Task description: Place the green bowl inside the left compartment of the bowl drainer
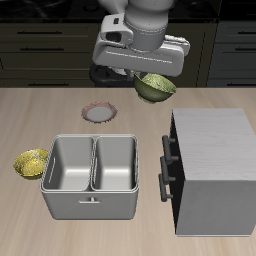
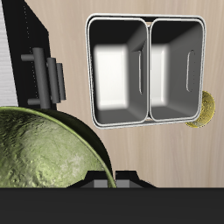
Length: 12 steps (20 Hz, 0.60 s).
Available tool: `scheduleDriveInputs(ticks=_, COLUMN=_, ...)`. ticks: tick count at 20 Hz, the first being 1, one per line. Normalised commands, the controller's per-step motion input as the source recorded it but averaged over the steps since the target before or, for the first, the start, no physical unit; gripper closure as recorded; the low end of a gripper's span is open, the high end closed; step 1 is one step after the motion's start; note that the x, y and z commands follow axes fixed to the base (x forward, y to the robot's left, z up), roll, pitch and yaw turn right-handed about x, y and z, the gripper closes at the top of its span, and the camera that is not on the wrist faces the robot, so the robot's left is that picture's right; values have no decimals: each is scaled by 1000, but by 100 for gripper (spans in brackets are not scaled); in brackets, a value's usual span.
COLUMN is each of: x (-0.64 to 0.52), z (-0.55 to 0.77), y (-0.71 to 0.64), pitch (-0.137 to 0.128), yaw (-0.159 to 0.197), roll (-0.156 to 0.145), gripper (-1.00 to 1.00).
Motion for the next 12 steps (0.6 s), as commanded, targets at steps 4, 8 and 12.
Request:
scheduleDriveInputs(ticks=4, x=-290, z=197, y=-565, pitch=-73, yaw=5, roll=-47, gripper=100)
scheduleDriveInputs(ticks=8, x=-138, z=-8, y=-277, pitch=-39, yaw=26, roll=-15, gripper=100)
scheduleDriveInputs(ticks=12, x=2, z=47, y=-185, pitch=-45, yaw=23, roll=-24, gripper=100)
